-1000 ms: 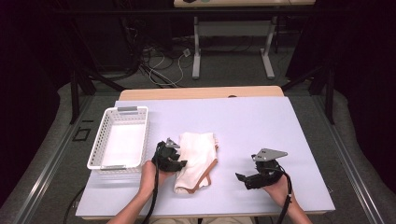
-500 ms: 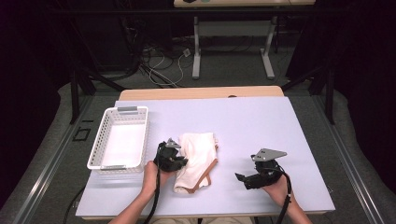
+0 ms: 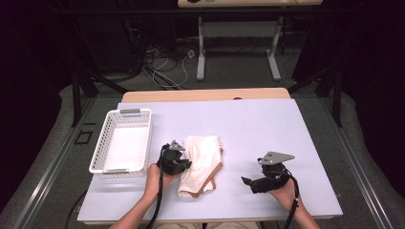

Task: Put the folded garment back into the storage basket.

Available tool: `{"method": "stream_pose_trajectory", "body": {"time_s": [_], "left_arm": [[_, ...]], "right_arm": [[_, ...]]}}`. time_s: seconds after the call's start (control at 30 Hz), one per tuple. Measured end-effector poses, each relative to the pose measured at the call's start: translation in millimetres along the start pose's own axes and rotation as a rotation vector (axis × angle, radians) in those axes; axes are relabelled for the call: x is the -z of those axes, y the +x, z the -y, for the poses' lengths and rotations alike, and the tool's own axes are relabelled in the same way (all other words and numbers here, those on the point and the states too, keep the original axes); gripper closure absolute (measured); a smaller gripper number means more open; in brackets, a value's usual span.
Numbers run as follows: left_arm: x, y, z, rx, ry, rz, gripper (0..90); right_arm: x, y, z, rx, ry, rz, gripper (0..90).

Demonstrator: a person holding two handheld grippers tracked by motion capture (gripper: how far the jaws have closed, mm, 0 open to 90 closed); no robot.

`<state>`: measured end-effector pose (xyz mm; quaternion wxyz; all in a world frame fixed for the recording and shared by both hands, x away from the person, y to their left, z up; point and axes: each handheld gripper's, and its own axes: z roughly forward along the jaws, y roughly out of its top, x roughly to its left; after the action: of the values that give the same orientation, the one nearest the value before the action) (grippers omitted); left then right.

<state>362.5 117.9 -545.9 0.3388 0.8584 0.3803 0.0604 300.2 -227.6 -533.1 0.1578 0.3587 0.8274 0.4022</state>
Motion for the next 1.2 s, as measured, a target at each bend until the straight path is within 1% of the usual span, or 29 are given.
{"method": "stream_pose_trajectory", "body": {"time_s": [0.13,0.17,0.2,0.23,0.3,0.4,0.43,0.47,0.5,0.6,0.63,0.67,0.7,0.77,0.8,0.83,0.93,0.97,1.0,1.03,1.07,1.13,1.2], "left_arm": [[3.0,0.1,-3.1,-0.002,-0.006,0.003,84.1],[4.8,1.5,-4.3,0.000,0.005,0.011,84.1],[5.9,2.9,-5.4,0.005,0.005,0.015,84.1],[8.2,4.7,-6.9,0.002,0.006,0.010,84.1],[10.6,6.5,-8.6,0.007,0.009,0.017,84.0],[13.1,7.2,-10.6,0.009,0.008,0.013,84.0],[13.8,7.1,-11.3,0.012,0.012,0.015,84.0],[14.7,7.6,-12.3,0.003,0.017,0.010,84.0],[14.6,7.1,-13.0,0.005,0.009,0.009,84.0],[18.3,7.6,-16.6,-0.007,0.025,0.003,84.0],[19.2,7.8,-17.6,-0.005,0.023,0.001,84.0],[21.0,8.2,-18.9,-0.004,0.031,0.001,84.0],[22.9,9.2,-20.1,0.001,0.033,0.007,84.0],[26.0,10.2,-22.5,-0.004,0.036,-0.006,84.0],[27.2,10.7,-23.5,-0.009,0.042,-0.008,84.1],[29.3,10.8,-25.0,-0.003,0.050,-0.007,84.1],[33.0,11.3,-28.4,-0.015,0.058,-0.018,84.1],[34.4,11.5,-29.7,-0.018,0.066,-0.018,84.1],[35.6,11.6,-30.8,-0.004,0.066,-0.010,84.1],[37.4,13.6,-32.1,-0.011,0.071,-0.002,84.1],[38.2,13.5,-33.1,-0.004,0.070,-0.005,84.1],[41.1,14.8,-35.8,-0.012,0.075,-0.004,84.1],[43.6,15.1,-38.6,-0.009,0.077,-0.006,84.1]], "right_arm": [[-0.4,-0.6,1.0,-0.001,0.003,0.000,6.0],[-0.4,-0.6,1.0,-0.001,0.003,0.000,6.0],[-0.4,-0.6,1.1,-0.001,0.004,-0.001,6.0],[-0.2,-0.6,1.3,-0.001,0.005,0.002,6.0],[0.4,-0.7,1.6,-0.006,0.002,0.005,6.0],[0.0,-1.6,2.3,-0.005,-0.001,0.004,5.9],[-0.3,-1.3,2.6,-0.010,0.003,0.003,5.9],[-0.7,-1.2,2.8,-0.010,0.012,0.000,5.8],[-0.7,-1.2,2.8,-0.010,0.012,0.000,5.8],[-1.4,-0.4,2.7,-0.006,0.018,-0.003,5.6],[-1.9,-0.1,2.8,-0.007,0.015,-0.005,5.6],[-2.1,0.0,2.9,-0.007,0.015,-0.005,5.6],[-1.9,0.1,2.8,-0.007,0.021,-0.008,5.5],[-2.4,0.6,2.9,-0.008,0.023,-0.007,5.4],[-2.6,0.8,2.9,-0.009,0.024,-0.007,5.2],[-2.6,0.9,2.9,-0.012,0.027,-0.009,4.9],[-3.5,0.9,3.2,-0.024,0.031,-0.016,3.7],[-4.2,1.1,3.5,-0.026,0.025,-0.017,3.6],[-4.2,0.9,3.3,-0.024,0.032,-0.016,3.3],[-4.2,0.5,3.1,-0.018,0.033,-0.015,3.1],[-4.2,0.7,3.1,-0.018,0.034,-0.015,3.0],[-4.6,1.0,3.2,-0.021,0.036,-0.021,2.1],[-5.5,1.0,3.5,-0.024,0.048,-0.026,1.0]]}}
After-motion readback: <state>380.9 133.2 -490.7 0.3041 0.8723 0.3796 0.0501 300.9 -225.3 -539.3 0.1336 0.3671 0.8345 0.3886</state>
